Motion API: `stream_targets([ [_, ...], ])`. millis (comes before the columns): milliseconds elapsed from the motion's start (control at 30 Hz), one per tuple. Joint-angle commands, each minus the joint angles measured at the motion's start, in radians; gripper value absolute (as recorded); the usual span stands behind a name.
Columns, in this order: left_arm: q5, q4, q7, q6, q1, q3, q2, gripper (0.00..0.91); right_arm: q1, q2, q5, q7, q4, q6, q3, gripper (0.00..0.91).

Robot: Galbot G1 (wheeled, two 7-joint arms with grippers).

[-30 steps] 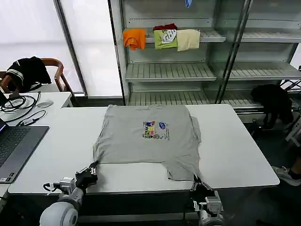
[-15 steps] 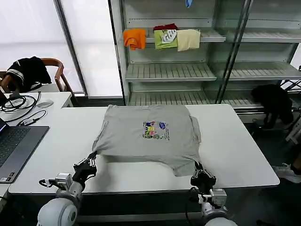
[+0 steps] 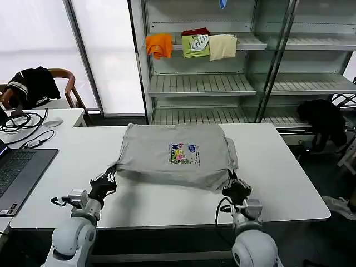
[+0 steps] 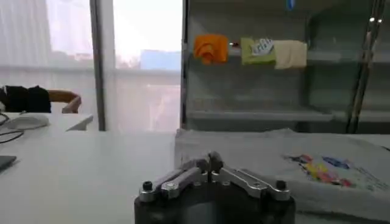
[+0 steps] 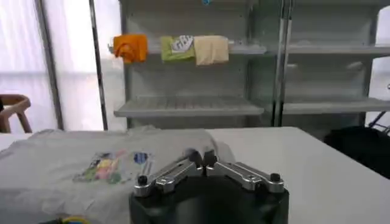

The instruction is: Fold and organize the clothes.

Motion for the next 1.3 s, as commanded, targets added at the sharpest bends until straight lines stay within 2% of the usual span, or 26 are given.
stream_targets([
  [33,-0.024,0.179,-0.002,-0.003,-0.178,0.029,-0.008,0.01,0.236,0.014,0.021,-0.006,-0.17,-0.018,-0.002,0.0],
  [500,-0.057,0.366,-0.013,0.019,-0.314,0.087,-0.027,0.01,0.385,0.07,0.0,-0.065,-0.456,-0.002,-0.008,0.0],
  [933,-0.035,0.413,-0.012,0.018,-0.329,0.102,-0.019,0.02,0.451,0.103,-0.03,-0.103,-0.596,0.021,-0.019,0.0],
  [967,-0.028,0.412,-0.011,0.017,-0.329,0.102,-0.02,0.191,0.455,0.105,-0.031,-0.104,-0.598,0.02,-0.019,0.816],
  [1000,-0.024,0.411,-0.009,0.017,-0.329,0.103,-0.02,0.907,0.461,0.11,-0.033,-0.104,-0.604,0.02,-0.019,0.907],
  [1100,0.001,0.408,-0.009,0.016,-0.328,0.103,-0.024,0.907,0.468,0.121,-0.043,-0.096,-0.613,-0.004,-0.018,0.907],
  [1200,0.002,0.405,-0.01,0.021,-0.331,0.099,-0.025,0.907,0.459,0.116,-0.047,-0.111,-0.6,-0.037,-0.023,0.907],
  [1300,0.001,0.383,-0.013,0.041,-0.324,0.099,-0.022,0.907,0.456,0.126,-0.047,-0.098,-0.597,-0.043,-0.017,0.907],
])
